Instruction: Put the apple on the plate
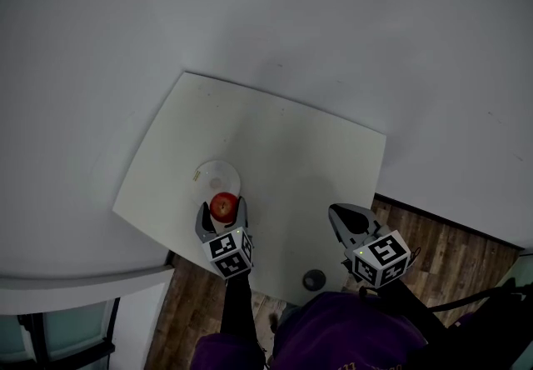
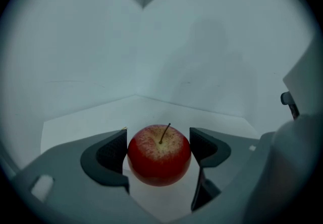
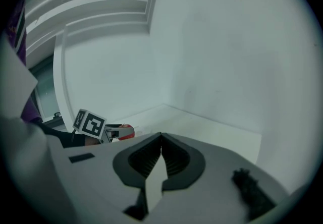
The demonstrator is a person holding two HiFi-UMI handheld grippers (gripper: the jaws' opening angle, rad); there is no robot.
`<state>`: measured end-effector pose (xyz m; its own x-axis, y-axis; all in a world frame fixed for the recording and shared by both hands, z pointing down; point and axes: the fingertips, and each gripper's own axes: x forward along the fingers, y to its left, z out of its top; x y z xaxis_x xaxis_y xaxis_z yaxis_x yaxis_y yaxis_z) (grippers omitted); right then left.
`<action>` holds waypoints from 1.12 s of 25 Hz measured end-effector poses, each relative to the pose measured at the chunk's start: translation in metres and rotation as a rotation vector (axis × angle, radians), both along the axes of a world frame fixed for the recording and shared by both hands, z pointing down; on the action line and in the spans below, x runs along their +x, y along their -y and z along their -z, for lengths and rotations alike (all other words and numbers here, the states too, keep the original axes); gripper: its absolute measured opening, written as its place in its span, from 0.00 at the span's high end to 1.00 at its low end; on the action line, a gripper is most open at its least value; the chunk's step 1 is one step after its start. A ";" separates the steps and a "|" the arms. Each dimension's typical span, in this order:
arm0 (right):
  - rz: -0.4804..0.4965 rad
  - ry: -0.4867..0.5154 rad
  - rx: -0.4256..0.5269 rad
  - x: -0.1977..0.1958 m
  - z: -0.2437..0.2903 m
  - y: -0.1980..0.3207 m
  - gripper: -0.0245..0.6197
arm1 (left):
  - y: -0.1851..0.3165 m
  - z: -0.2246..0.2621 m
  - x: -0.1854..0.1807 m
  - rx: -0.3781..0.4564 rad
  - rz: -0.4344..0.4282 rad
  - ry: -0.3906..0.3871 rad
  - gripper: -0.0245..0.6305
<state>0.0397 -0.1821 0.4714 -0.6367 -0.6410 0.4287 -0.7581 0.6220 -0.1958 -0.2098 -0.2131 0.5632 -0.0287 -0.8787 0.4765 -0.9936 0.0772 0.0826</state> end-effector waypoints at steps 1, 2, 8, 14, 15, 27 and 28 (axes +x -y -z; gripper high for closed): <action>0.000 -0.001 -0.002 -0.001 -0.001 0.001 0.95 | 0.002 -0.001 -0.002 0.000 0.002 -0.001 0.36; 0.000 -0.002 -0.004 -0.001 -0.002 0.001 0.95 | 0.003 -0.001 -0.004 0.000 0.005 -0.002 0.36; 0.000 -0.013 -0.018 -0.002 -0.006 0.004 0.95 | 0.017 -0.003 -0.016 0.003 0.018 0.006 0.36; -0.015 -0.025 -0.024 0.000 -0.011 0.006 0.94 | 0.027 -0.006 -0.023 0.009 0.023 0.002 0.36; -0.018 -0.026 -0.026 0.001 -0.011 0.007 0.95 | 0.029 -0.006 -0.023 0.011 0.020 0.003 0.36; -0.047 -0.040 -0.041 0.005 -0.015 0.010 0.95 | 0.048 -0.021 -0.033 -0.016 0.010 0.015 0.36; -0.047 -0.041 -0.041 0.005 -0.015 0.010 0.95 | 0.049 -0.022 -0.034 -0.019 0.013 0.013 0.36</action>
